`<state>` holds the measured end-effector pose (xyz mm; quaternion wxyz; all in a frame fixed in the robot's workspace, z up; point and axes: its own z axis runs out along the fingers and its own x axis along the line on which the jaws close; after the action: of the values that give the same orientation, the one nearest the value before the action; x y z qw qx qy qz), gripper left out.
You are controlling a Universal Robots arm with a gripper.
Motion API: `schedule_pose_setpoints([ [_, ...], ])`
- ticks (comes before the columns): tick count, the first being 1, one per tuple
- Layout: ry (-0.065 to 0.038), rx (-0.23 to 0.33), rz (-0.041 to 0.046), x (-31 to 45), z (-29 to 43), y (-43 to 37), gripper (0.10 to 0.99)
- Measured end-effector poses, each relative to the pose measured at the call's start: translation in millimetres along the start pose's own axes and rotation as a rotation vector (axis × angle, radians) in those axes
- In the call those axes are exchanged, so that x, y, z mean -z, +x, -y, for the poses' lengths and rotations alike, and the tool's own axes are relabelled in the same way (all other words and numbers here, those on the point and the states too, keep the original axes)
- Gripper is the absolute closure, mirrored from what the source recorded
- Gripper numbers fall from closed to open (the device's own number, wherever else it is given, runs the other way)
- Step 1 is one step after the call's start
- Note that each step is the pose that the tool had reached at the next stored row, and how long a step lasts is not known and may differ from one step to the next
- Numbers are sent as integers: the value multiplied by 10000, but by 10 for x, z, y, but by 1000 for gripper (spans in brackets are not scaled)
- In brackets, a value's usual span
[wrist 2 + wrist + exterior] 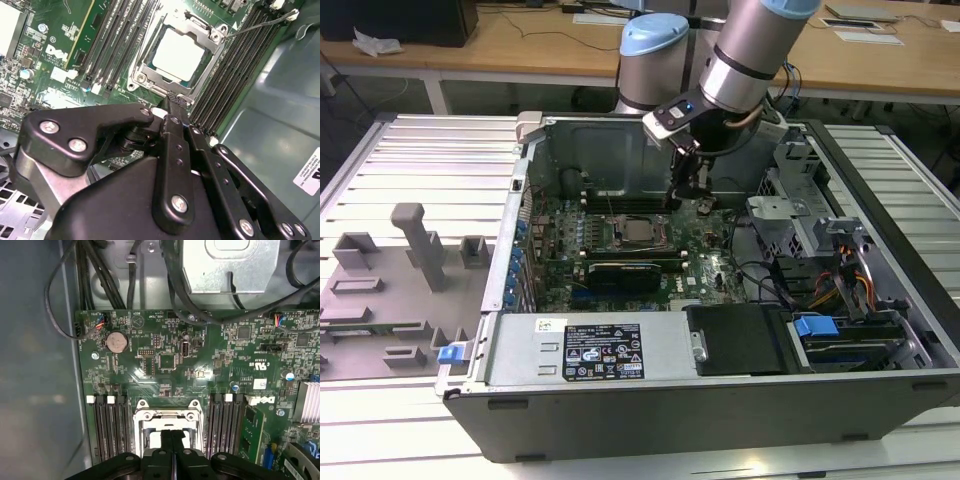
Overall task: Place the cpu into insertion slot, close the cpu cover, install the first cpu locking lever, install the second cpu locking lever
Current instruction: 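Close the cpu cover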
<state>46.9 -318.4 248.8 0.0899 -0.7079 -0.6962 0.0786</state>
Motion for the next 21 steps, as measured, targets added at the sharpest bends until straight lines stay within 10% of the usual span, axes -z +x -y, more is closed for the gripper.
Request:
schedule_pose_setpoints([
  [2, -625, 9, 2, -21, 73, -2, 980],
  [15, -3114, 51, -34, -79, 281, -6, 980],
  [21, -3297, 55, -41, -120, 417, -10, 980],
])
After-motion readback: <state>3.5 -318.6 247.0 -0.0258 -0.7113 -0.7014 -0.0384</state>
